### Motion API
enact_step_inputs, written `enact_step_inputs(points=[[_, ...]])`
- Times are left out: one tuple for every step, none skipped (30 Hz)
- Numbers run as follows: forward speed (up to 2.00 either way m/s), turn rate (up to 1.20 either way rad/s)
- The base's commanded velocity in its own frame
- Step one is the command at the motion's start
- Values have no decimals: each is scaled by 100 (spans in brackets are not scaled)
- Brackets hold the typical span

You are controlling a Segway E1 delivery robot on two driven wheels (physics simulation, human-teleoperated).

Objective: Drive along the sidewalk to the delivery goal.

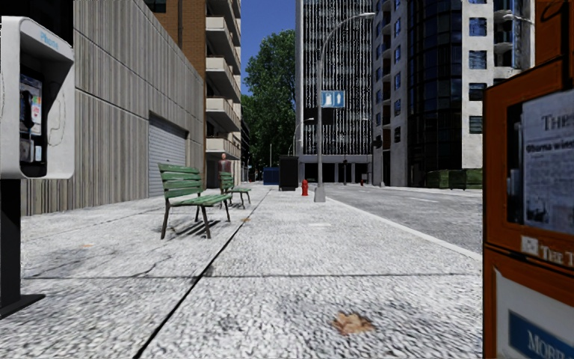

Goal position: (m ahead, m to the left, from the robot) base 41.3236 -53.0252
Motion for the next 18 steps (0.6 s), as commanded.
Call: enact_step_inputs(points=[[200, 0], [200, 0], [200, 0], [200, 0], [200, 0], [200, 0], [200, 0], [200, 0], [200, 0], [200, 0], [200, 0], [200, 0], [200, 0], [200, 0], [200, 0], [200, 0], [200, 0], [200, 0]])
